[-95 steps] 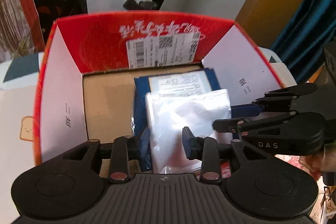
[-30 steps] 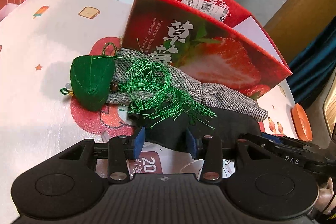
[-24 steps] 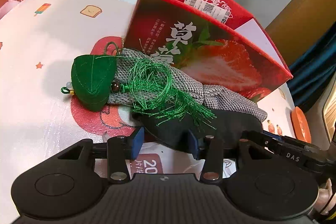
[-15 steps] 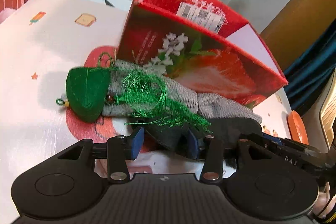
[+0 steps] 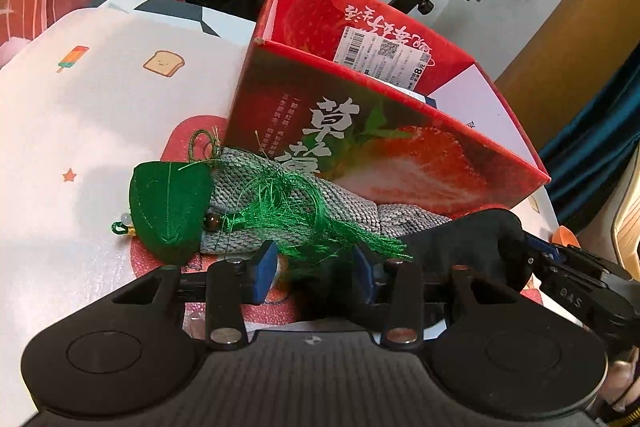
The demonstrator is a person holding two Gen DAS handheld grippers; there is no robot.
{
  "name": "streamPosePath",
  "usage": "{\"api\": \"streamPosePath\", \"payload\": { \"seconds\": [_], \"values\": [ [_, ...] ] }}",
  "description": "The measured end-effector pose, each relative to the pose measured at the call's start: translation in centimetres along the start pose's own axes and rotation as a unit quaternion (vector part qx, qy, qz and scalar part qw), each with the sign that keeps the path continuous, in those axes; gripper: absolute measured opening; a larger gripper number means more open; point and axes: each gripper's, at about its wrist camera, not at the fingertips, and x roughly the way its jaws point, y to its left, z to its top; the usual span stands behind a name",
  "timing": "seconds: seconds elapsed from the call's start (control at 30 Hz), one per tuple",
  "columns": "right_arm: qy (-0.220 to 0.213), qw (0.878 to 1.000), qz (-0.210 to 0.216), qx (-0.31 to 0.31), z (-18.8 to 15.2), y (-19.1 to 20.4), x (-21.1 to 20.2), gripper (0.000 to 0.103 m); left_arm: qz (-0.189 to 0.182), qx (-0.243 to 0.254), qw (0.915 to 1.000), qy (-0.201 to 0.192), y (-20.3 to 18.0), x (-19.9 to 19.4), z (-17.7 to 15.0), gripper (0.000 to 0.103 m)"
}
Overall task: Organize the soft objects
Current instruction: 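Move the right tool down to the black eye mask and grasp it, then lift the black eye mask with the right gripper toward the red box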
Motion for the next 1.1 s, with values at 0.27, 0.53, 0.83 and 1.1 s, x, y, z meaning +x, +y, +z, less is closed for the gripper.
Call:
{"api": "streamPosePath", "payload": {
  "seconds": [0.27, 0.53, 0.83, 1.1],
  "values": [
    [0.014, 0.997, -0.063, 0.050, -1.7, -4.2, 1.4, 0.014, -0.009, 0.008, 0.9999, -0.002, -0.6, 0.6, 0.8, 0.044],
    [0.034, 0.991, -0.096, 0.085, -3.4, -6.9, 2.5, 0.014, -0.025, 0.025, 0.9993, 0.007, -2.4, 1.5, 1.4, 0.044],
    [0.043, 0.984, -0.113, 0.128, -4.5, -10.0, 2.9, 0.014, -0.067, 0.038, 0.9959, 0.048, -5.2, 5.1, 1.8, 0.044],
    [0.048, 0.985, -0.101, 0.132, -4.9, -10.4, 2.9, 0.014, -0.054, 0.066, 0.9935, 0.075, -8.1, 7.9, 1.4, 0.056]
  ]
}}
